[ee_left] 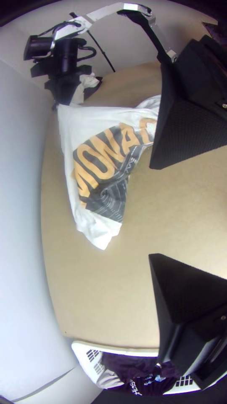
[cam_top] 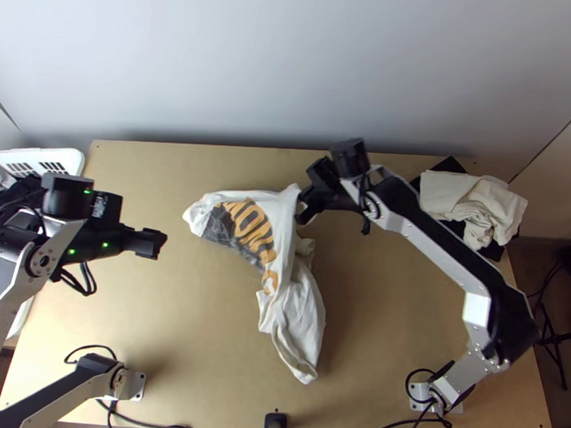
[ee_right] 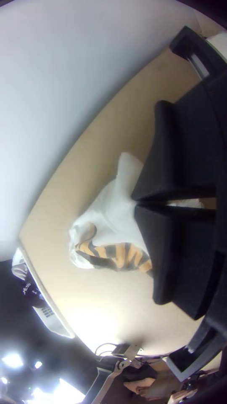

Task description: Fold the t-shirt

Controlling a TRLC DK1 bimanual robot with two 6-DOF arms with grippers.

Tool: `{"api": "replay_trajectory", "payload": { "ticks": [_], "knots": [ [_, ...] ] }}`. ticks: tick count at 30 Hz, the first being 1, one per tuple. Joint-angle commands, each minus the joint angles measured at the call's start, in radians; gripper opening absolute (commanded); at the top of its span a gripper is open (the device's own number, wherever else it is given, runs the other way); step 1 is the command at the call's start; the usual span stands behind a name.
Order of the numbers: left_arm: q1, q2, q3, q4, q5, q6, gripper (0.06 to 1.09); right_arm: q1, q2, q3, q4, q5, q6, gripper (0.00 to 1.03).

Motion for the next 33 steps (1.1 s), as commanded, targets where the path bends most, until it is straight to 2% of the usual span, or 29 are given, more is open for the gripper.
{"api": "replay_trajectory", "payload": {
  "ticks": [1, 6, 17, 21, 26, 33],
  "knots": [
    [-0.097, 0.027, -0.009, 0.01, 0.01, 0.001, 1.03, 0.007, -0.085, 0.088, -0.09, 0.042, -0.027, 0.03],
    [-0.151, 0.038, -0.011, 0.01, 0.01, 0.009, 1.03, 0.015, -0.139, 0.117, -0.115, 0.124, -0.075, 0.03],
    [-0.29, 0.079, -0.017, 0.037, 0.05, 0.0, 1.03, 0.062, -0.159, 0.355, -0.189, 0.335, -0.225, 0.03],
    [-0.318, 0.099, -0.019, 0.048, 0.049, 0.006, 1.03, 0.067, -0.159, 0.425, -0.193, 0.374, -0.239, 0.03],
    [-0.39, 0.125, -0.046, 0.071, 0.049, 0.012, 1.03, 0.079, -0.157, 0.474, -0.21, 0.43, -0.297, 0.03],
    [-0.436, 0.171, -0.045, 0.126, 0.047, 0.017, 1.03, 0.073, -0.157, 0.542, -0.261, 0.474, -0.315, 0.03]
  ]
}}
